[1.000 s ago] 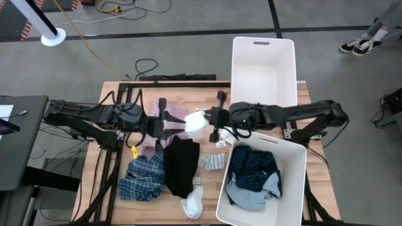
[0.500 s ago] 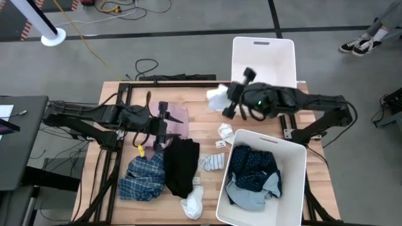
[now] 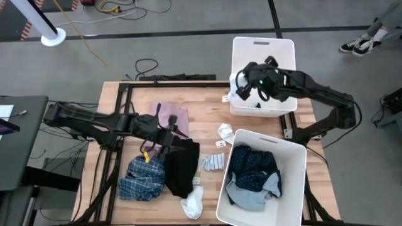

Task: Sort clothes
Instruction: Put the center white socks in the top laundry bin

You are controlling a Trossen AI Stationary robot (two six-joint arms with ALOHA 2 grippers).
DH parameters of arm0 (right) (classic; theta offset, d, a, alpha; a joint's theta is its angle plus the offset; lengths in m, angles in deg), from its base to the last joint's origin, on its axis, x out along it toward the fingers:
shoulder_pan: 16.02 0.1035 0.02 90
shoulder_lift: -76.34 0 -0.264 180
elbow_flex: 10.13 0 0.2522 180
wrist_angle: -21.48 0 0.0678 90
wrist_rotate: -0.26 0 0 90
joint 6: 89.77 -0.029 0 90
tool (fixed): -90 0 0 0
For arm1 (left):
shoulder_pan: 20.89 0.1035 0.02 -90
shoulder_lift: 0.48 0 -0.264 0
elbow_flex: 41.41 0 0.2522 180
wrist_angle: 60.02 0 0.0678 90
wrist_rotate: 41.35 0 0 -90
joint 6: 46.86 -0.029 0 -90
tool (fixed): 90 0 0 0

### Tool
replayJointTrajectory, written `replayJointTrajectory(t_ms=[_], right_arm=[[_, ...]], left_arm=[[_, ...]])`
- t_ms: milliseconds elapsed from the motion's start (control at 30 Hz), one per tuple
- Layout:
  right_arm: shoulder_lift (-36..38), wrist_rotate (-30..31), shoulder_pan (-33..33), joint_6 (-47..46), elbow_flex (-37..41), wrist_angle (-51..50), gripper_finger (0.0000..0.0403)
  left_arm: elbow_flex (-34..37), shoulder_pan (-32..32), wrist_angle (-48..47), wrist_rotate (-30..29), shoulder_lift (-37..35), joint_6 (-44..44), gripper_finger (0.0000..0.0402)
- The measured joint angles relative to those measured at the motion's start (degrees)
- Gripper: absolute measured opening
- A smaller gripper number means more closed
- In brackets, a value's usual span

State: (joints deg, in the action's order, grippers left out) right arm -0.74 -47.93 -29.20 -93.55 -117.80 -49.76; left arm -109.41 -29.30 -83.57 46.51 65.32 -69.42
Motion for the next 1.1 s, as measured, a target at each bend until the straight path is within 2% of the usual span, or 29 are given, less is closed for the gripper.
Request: replayJointTrajectory(t_ms=[167, 433, 633, 833, 1100], right_arm=[[0.02, 0.08, -2.81, -0.78, 0.0, -0.94, 0.0], [0.0, 0.39, -8.13, -2.14, 0.84, -2.91, 0.0], [-0.03, 0.42, -14.8, -4.22, 3.68, -6.01, 0.0], [-0.02, 0.32, -21.97, -3.38, 6.43, -3.22, 0.0], [-0.04, -7.64, -30.88, -1.89, 11.48, 1.93, 0.0007]], left_arm=[[2.74, -0.01, 5.55, 1.22, 2.95, 0.15, 0.0214], [2.89, -0.09, 10.91, 5.47, 12.85, 0.55, 0.0214], [2.63, -0.24, 17.01, 6.51, 19.57, 0.02, 0.0214], [2.62, -0.26, 21.82, 6.98, 23.79, -0.09, 0.0214], [2.58, -0.13, 28.31, 6.39, 28.85, 2.71, 0.0214]])
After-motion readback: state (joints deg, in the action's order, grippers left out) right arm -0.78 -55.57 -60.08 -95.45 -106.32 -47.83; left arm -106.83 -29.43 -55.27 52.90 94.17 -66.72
